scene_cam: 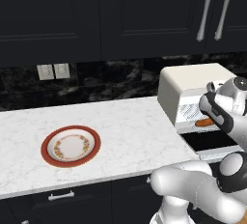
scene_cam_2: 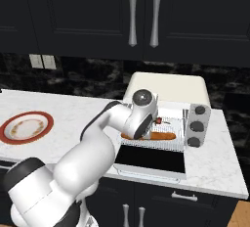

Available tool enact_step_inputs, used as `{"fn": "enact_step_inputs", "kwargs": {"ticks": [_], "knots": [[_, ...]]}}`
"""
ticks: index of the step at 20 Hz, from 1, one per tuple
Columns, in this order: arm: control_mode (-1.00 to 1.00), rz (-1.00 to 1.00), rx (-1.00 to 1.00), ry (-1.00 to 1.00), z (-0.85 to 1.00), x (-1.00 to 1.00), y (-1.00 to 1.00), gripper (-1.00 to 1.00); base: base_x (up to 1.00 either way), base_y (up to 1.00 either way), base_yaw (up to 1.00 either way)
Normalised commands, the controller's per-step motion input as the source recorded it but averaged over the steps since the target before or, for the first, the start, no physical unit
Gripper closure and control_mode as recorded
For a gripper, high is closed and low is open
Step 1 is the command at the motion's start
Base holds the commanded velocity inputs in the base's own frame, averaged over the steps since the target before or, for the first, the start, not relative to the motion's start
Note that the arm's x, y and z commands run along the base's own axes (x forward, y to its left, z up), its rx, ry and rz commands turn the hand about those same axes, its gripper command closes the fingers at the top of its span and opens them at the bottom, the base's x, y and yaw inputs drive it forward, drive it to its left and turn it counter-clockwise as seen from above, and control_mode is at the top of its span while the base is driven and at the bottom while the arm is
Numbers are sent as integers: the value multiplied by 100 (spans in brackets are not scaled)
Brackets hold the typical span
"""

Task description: Pick up the kebab skewer and baguette bread, and place them inside the toaster oven. Close the toaster oven door and start by setting the timer.

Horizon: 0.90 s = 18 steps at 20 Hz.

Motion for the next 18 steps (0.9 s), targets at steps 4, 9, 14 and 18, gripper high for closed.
{"fn": "enact_step_inputs", "kwargs": {"ticks": [4,9,14,18], "knots": [[-100,0,0,0,-22,5,0,-100,0,0,0],[-100,0,0,0,-21,21,0,-100,0,0,0],[-100,0,0,-1,-6,14,0,-100,0,0,0],[-100,0,0,-2,0,0,0,-100,0,0,0]]}}
